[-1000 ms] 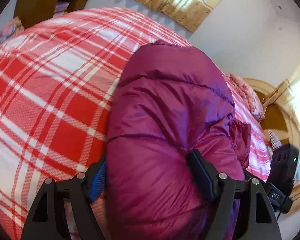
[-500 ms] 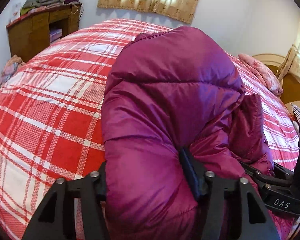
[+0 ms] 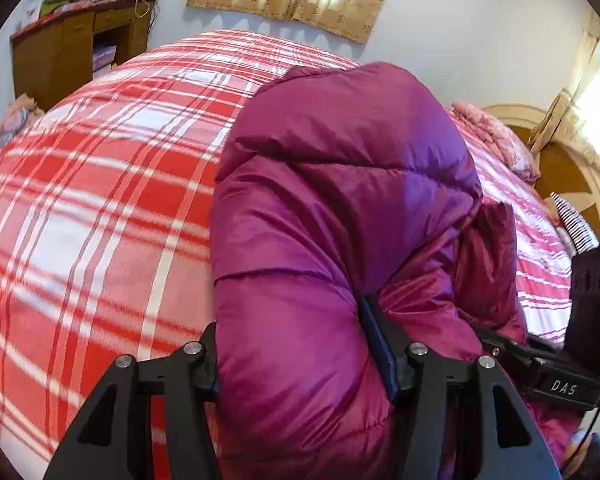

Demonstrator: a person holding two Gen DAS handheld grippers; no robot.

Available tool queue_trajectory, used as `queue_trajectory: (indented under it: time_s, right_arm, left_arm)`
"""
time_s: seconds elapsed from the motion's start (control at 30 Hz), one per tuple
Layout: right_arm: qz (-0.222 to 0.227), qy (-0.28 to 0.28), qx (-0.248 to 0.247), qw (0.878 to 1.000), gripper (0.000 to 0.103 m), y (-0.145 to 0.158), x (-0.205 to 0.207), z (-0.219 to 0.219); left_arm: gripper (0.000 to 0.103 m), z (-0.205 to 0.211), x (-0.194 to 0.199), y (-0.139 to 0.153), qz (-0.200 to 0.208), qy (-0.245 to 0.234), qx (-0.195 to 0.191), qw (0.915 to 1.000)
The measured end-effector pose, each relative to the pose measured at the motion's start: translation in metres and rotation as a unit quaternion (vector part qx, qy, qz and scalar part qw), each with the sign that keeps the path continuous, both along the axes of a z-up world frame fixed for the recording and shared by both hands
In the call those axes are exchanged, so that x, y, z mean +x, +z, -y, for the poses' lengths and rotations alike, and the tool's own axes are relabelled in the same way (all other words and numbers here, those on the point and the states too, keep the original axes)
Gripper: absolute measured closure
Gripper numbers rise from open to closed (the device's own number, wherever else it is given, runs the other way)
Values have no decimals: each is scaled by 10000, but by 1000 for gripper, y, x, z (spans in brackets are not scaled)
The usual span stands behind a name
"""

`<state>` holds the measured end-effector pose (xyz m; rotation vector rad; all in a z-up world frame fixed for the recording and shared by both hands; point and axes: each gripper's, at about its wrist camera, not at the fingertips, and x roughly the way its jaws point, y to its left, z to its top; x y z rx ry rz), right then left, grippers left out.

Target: Fold large clothes

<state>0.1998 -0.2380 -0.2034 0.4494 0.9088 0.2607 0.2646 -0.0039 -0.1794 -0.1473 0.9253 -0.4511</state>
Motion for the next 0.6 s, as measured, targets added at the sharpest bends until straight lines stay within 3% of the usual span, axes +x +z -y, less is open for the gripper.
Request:
queue_trajectory:
  time_s: [0.17,0.33,0.5,0.6]
  right_arm:
    - [-18,-163,-38,9999,41,-1,2,0]
    - [-111,-175,-95,9997,43,4,-3,-10]
    - [-116,-62,-91,9999,53,16,-19,-20]
    - [-49,76,-103,9999,56,24,-29,-30]
  left_arm:
    - [40,7,2,-7,135,188,58,9997]
    - [61,2,-15,-1,204,146,-45,9997]
    - [67,-11,-35,12,236,212,-213,9993]
    - [68,-17,-46,22,338,203,-105,9992]
